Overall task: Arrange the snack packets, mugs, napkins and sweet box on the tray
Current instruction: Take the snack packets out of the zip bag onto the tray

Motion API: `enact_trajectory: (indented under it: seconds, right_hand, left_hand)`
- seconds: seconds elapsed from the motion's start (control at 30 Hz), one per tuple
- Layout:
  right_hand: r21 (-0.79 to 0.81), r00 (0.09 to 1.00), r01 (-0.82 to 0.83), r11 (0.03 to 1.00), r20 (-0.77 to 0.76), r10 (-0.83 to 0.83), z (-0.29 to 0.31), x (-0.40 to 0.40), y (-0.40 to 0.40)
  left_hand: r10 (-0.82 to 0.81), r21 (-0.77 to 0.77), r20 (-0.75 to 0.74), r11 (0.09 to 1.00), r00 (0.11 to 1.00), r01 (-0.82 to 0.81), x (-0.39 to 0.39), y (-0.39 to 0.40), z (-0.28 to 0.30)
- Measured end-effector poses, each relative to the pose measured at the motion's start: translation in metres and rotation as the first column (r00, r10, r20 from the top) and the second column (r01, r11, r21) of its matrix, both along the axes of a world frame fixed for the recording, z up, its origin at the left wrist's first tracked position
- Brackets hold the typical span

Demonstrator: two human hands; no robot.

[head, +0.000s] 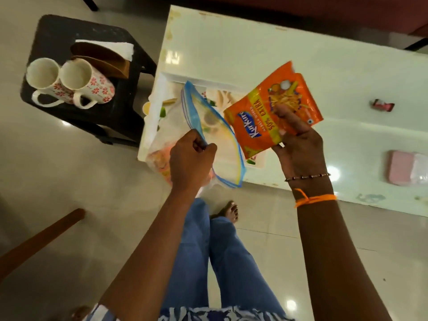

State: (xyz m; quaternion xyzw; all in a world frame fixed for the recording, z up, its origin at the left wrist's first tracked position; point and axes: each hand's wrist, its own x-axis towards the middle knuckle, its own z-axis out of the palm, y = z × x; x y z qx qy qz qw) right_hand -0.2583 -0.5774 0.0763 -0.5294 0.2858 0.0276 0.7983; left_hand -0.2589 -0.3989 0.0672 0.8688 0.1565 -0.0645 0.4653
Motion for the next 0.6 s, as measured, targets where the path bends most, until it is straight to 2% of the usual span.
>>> enact_trajectory:
  seconds: [0.13,0.33,0.37,0.4,0.47,0.53,0.6]
  right_hand:
    - [0.126,0.979,0.202,0.971,-0.01,-0.202,-0.041,-0.008,-0.024]
    - [0.071,0.932,0.332,0.94,-0.18,-0.316,-0.104,-0.014,-0.005]
    - [-0.025,0.933,0.294,0.955,-0.207,-0.293,-0.111,-0.016,-0.002]
    - [-0.182,0.948,0.18,0.967,-0.229,-0.22,-0.117,-0.02,-0.002]
    - [-0.367,0.942,-0.144,0.919,-0.335,0.014,-0.127,-0.029,-0.001]
    - [-0.444,0.895,-0.336,0.831,-0.426,0.134,-0.132,-0.038,-0.005]
    - [-0.437,0.87,-0.389,0.811,-0.464,0.167,-0.129,-0.047,-0.011]
  left_hand:
    - [0.041,-0.018,0.006,0.999,0.999,-0.041,0.002,-0.008,-0.02]
    - [0.084,-0.14,-0.013,0.987,0.996,-0.085,-0.007,-0.012,-0.028]
    - [0.08,-0.153,-0.015,0.985,0.997,-0.082,-0.009,-0.012,-0.028]
    - [0.078,-0.165,-0.018,0.983,0.997,-0.08,-0.011,-0.012,-0.028]
    - [0.081,-0.206,-0.022,0.975,0.996,-0.084,-0.015,-0.01,-0.026]
    - [0.094,-0.241,-0.024,0.966,0.995,-0.097,-0.018,-0.006,-0.024]
    - [0.117,-0.274,-0.016,0.954,0.993,-0.117,-0.022,-0.001,-0.021]
